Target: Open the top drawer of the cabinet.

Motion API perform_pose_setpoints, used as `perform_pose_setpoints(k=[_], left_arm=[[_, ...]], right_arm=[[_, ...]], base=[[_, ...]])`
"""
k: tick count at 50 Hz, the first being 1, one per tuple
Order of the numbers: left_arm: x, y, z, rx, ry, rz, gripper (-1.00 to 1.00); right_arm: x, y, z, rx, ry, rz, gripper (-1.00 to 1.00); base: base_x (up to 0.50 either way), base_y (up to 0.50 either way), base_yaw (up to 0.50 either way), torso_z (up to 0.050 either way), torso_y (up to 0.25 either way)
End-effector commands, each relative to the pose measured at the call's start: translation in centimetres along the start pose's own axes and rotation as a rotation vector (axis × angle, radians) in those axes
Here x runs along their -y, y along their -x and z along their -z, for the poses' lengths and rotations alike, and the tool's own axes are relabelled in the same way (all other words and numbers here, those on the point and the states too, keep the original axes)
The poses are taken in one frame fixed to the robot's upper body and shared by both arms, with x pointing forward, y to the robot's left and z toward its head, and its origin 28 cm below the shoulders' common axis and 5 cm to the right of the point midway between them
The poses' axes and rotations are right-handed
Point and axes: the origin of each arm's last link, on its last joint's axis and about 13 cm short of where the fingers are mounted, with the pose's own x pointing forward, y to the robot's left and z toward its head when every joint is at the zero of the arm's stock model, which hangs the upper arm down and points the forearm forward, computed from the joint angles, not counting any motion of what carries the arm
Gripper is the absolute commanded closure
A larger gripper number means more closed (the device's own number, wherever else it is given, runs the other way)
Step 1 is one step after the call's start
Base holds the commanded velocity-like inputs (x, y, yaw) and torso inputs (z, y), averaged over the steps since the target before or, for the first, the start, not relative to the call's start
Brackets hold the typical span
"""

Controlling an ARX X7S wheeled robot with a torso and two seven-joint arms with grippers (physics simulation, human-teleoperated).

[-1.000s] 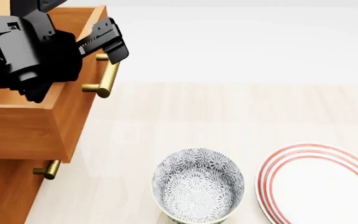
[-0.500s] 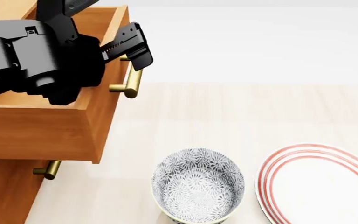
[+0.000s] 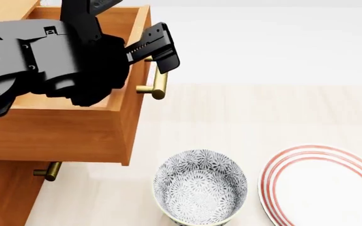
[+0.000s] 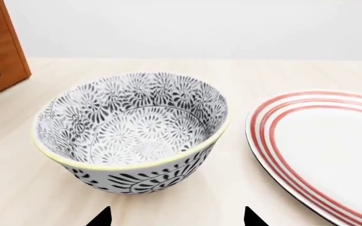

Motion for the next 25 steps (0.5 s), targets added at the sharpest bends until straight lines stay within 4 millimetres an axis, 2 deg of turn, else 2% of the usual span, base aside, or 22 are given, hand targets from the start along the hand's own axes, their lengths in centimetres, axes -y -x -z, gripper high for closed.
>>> perform_pose_setpoints(k=[1, 19, 25], left_arm=[[2.6, 0.7, 0.9, -0.025, 0.008, 0.144, -1.0], [4.6, 1.7, 1.9, -0.016, -0.054, 0.213, -1.0], [4.5, 2.9, 0.7, 0.212, -0.186, 0.105, -1.0]], right_arm=[[-0.2, -0.1, -0.3, 0.019, -0.003, -0.009, -1.0], [-0.2, -0.1, -0.3, 0.018, 0.0, -0.017, -1.0], [-0.2, 0.0, -0.2, 0.013, -0.001, -0.02, -1.0]], base=[[0.0, 0.0, 0.0, 0.0, 0.0], [0.0, 0.0, 0.0, 0.0, 0.001], [0.0, 0.0, 0.0, 0.0, 0.002]])
